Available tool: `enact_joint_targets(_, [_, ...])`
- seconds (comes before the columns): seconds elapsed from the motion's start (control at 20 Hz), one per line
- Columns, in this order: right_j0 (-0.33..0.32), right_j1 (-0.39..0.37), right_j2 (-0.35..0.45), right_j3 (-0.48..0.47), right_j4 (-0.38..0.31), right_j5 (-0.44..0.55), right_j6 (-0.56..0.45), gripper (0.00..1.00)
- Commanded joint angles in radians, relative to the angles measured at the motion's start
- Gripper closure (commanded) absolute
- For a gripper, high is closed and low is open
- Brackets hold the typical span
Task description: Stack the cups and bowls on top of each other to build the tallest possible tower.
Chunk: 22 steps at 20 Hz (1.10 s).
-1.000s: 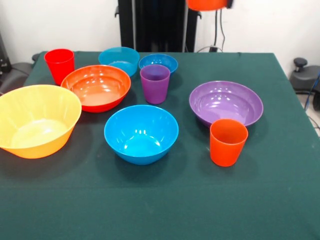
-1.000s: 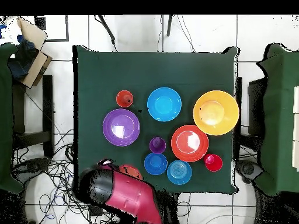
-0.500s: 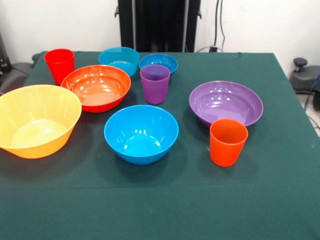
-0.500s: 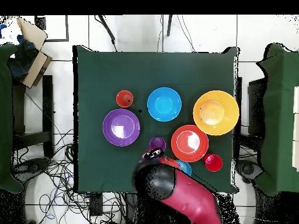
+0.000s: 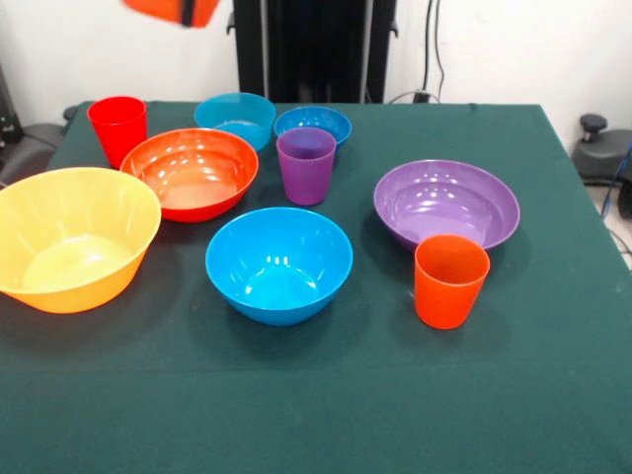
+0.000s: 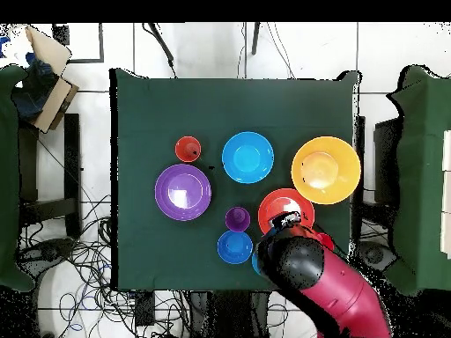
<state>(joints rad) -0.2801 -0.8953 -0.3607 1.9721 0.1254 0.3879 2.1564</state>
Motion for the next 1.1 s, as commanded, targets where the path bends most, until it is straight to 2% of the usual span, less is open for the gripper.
enact_joint_targets(0.05, [-0.050, 0.151, 0.171, -0.085, -0.124, -0.081, -0.073, 1.00])
enact_joint_targets(0.2, [-0.073, 0.158, 0.198, -0.133, -0.133, -0.044, -0.086, 1.00])
enact_joint_targets(0.4, [-0.077, 0.189, 0.214, -0.184, -0.132, -0.024, -0.052, 1.00])
enact_joint_targets(0.6, [-0.090, 0.227, 0.247, -0.196, -0.122, -0.065, -0.022, 1.00])
enact_joint_targets(0.9, [-0.080, 0.272, 0.255, -0.236, -0.117, -0.075, 0.001, 1.00])
enact_joint_targets(1.1, [-0.080, 0.261, 0.253, -0.245, -0.130, -0.040, -0.019, 1.00])
